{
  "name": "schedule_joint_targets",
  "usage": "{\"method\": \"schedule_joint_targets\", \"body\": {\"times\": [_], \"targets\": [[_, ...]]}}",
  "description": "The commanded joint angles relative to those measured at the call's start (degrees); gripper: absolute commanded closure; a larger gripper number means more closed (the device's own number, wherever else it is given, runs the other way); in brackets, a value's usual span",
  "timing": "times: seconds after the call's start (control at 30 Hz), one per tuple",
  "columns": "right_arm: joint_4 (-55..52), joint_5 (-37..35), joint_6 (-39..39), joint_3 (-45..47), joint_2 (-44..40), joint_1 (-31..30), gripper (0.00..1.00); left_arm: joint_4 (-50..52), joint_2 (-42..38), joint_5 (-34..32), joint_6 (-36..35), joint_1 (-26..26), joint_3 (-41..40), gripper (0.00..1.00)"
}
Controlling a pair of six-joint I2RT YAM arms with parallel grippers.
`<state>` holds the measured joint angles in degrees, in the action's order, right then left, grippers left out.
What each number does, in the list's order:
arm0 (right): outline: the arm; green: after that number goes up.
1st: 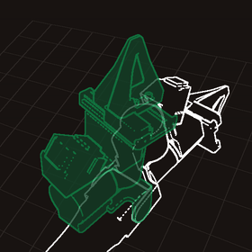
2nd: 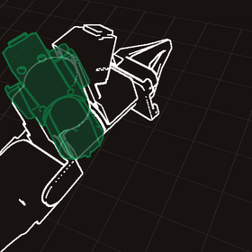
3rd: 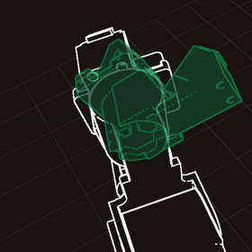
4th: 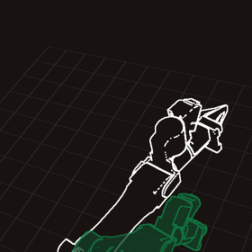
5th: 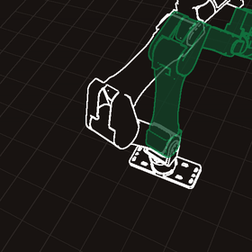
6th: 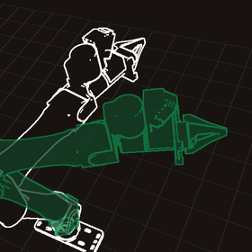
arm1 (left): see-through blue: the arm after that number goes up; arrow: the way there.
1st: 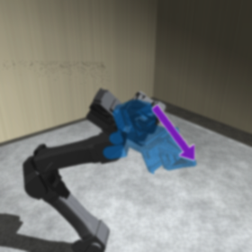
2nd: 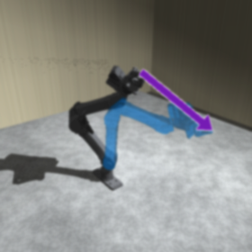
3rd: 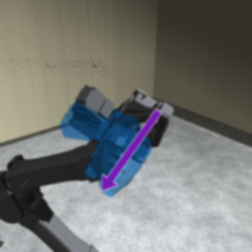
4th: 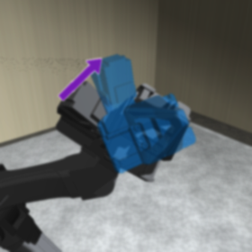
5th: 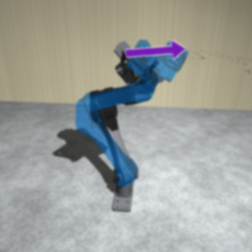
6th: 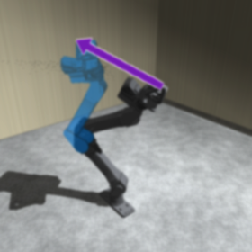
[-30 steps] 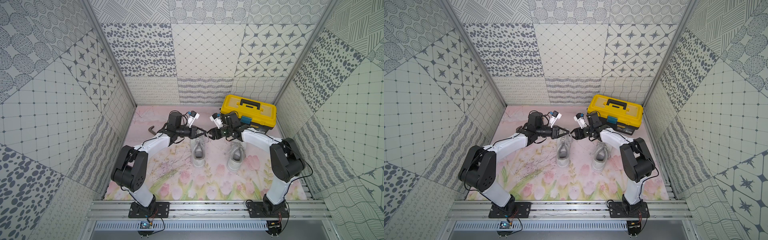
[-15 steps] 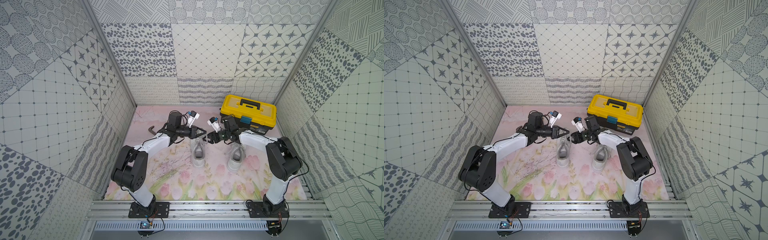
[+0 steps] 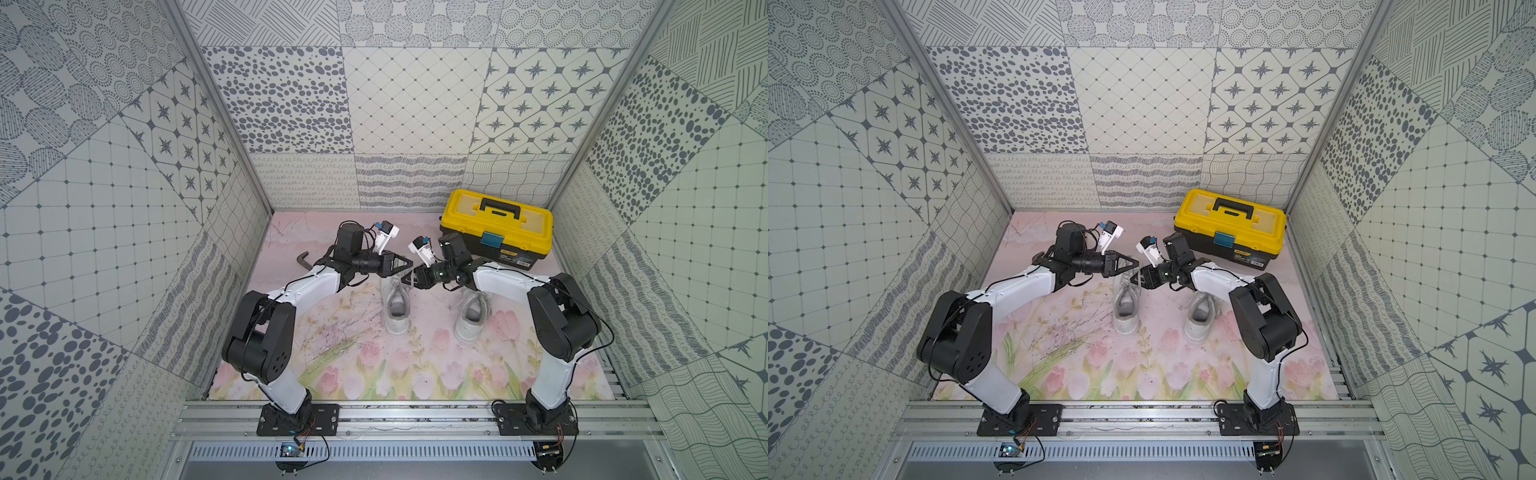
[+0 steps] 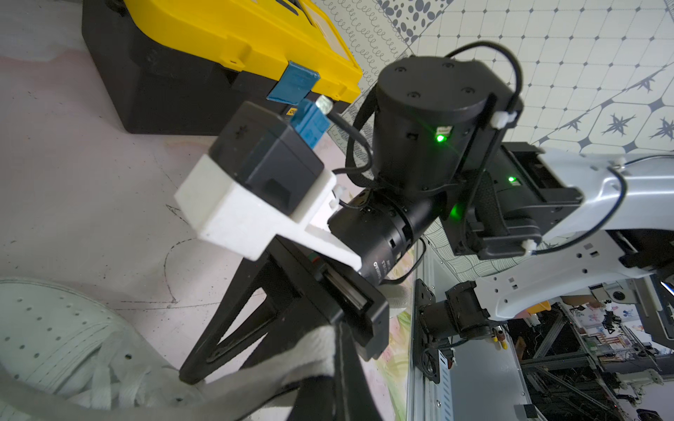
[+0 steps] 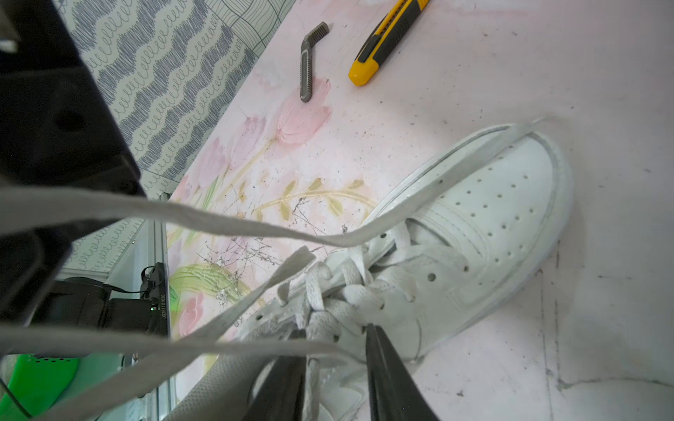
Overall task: Tie the shoes
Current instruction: Cross the shoelace with the shoelace.
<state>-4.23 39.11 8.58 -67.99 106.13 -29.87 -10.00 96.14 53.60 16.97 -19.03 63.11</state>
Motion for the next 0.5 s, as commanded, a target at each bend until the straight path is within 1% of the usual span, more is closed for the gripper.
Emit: {"method": "schedule_joint_targets", "body": {"times": [0.0,0.03,0.2,0.37,0.47], "targets": [[1.16,-2.61,-0.12,-0.13,-2.22,0.60,0.96,-1.19,0.15,0.64,-0.18,0.19,0.78,1.00],[0.91,-3.54,0.06,0.74,-3.58,1.22,1.00,-1.00,0.17,0.33,-0.35,0.22,0.87,1.00],[-5.44,-8.66,-2.01,3.43,-11.46,2.89,1.00,-0.24,1.35,-0.47,-0.45,0.13,1.37,1.00],[-13.02,-9.67,-2.98,2.01,-17.74,2.93,1.00,-0.33,3.54,-0.73,-0.18,-0.22,2.52,1.00],[-14.53,-8.05,-1.89,0.55,-20.29,2.80,1.00,-0.20,4.55,-1.45,-0.27,-0.40,3.11,1.00]]}}
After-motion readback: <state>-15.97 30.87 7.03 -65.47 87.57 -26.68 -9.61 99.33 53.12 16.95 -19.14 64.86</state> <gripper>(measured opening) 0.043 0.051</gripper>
